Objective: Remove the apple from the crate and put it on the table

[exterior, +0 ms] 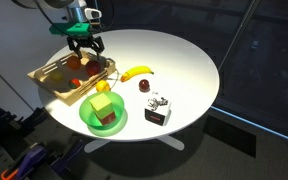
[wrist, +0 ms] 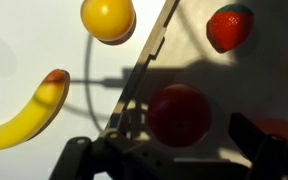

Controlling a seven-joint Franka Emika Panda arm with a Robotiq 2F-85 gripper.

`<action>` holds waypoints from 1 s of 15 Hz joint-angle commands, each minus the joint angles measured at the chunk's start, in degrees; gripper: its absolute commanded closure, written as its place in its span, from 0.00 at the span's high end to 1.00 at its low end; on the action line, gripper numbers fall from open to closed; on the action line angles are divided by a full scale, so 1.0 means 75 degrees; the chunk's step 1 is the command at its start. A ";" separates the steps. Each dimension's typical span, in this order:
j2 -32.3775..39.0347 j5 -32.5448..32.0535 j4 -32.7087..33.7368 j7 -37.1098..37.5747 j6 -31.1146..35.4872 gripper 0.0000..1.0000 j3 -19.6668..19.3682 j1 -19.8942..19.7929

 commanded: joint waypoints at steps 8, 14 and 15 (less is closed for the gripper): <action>0.0327 -0.0293 -0.0006 0.0031 0.0680 1.00 0.0052 0.0019; 0.0456 -0.0220 0.0015 0.0011 0.0595 1.00 0.0106 -0.0019; 0.0474 -0.0220 0.0023 0.0011 0.0596 1.00 0.0107 -0.0019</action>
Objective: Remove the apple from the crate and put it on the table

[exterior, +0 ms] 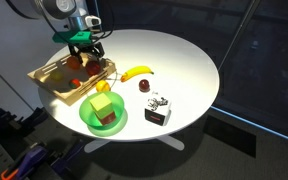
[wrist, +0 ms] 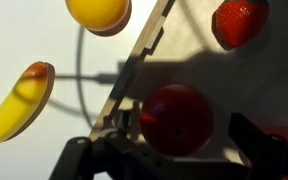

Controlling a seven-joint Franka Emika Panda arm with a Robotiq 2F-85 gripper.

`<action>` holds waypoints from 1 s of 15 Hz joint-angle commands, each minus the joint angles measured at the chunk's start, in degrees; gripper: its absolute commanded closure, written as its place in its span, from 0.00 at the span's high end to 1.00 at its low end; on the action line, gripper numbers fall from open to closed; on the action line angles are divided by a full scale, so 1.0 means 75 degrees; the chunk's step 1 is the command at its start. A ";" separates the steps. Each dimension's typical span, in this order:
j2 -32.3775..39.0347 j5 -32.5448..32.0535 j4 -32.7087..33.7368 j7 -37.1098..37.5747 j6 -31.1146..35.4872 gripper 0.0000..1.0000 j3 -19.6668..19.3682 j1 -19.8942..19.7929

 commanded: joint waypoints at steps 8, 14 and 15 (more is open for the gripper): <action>0.0069 -0.0002 0.0075 0.0020 0.0033 1.00 0.0024 -0.0047; 0.0162 -0.0005 0.0220 -0.0047 0.0041 1.00 0.0056 -0.0053; 0.0186 -0.0033 0.0252 -0.0022 0.0052 1.00 0.0036 -0.0031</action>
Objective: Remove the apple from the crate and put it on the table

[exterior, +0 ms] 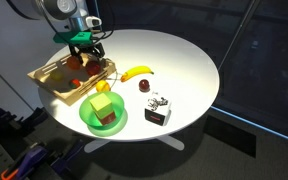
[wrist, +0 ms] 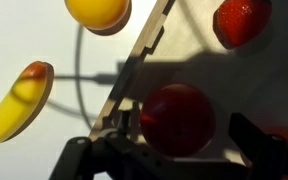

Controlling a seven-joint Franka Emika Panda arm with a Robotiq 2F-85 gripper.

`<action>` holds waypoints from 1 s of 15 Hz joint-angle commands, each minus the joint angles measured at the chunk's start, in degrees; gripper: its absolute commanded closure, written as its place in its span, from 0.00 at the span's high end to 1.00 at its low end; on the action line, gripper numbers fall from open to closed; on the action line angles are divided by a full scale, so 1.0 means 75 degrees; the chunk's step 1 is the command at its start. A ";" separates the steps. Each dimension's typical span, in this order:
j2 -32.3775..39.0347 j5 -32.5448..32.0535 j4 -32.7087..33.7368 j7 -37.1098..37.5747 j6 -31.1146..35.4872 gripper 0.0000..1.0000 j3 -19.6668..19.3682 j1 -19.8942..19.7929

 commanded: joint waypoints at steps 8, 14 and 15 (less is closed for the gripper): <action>0.0596 -0.0036 0.0628 -0.0133 0.0016 1.00 0.0066 -0.0049; 0.0832 -0.0009 0.0867 -0.0160 -0.0117 0.59 0.0108 -0.0058; 0.0777 0.0008 0.0831 -0.0142 -0.0166 0.59 0.0122 -0.0053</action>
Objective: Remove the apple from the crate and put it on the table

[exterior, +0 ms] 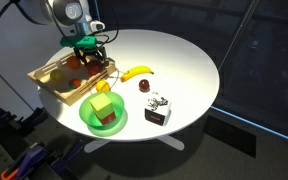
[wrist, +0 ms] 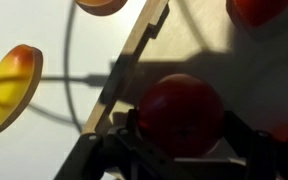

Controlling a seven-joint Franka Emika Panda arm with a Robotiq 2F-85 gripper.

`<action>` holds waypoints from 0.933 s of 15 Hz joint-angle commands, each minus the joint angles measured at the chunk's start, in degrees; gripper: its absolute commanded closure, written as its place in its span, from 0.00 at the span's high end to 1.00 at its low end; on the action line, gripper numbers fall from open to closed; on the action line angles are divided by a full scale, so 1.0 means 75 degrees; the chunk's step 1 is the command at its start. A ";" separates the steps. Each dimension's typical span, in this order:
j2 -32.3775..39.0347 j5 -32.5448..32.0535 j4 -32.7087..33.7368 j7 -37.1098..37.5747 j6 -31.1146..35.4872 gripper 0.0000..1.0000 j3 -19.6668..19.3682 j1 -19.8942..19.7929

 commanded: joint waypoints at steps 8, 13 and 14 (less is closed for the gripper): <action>-0.0543 0.0123 -0.0222 -0.0048 -0.0469 0.59 0.0121 -0.0134; -0.1029 0.0232 -0.0510 0.0029 -0.0602 0.59 0.0071 -0.0260; -0.1138 0.0263 -0.0579 0.0046 -0.0614 0.59 0.0046 -0.0300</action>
